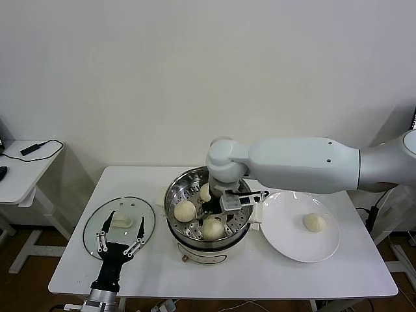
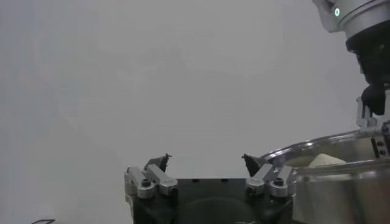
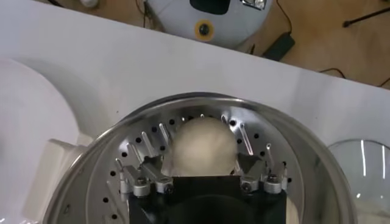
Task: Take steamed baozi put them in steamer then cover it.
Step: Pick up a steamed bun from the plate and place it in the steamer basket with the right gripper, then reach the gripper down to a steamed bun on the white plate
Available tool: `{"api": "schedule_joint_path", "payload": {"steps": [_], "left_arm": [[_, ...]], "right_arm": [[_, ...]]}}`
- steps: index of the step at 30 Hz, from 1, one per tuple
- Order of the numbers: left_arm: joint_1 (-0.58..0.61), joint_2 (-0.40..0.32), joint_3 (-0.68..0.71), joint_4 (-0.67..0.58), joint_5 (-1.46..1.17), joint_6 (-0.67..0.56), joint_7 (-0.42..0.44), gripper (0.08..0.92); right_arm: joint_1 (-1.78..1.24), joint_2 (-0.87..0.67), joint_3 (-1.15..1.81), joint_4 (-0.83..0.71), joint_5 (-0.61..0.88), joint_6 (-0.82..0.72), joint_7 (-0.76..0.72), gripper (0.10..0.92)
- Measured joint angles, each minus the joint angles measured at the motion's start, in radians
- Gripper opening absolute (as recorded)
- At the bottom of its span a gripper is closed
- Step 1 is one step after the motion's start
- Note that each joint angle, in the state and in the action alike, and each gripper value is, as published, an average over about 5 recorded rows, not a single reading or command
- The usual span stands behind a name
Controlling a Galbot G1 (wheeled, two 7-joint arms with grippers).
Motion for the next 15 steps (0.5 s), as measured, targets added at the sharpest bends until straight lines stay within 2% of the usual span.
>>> {"api": "schedule_joint_path", "payload": {"steps": [15], "left_arm": [[-0.004,0.005,0.011,-0.007,0.006,0.006,0.001,0.823]], "right_arm": [[0.056,-0.29,0.069,-0.163,0.328,-0.332,-0.099,0.823]]}}
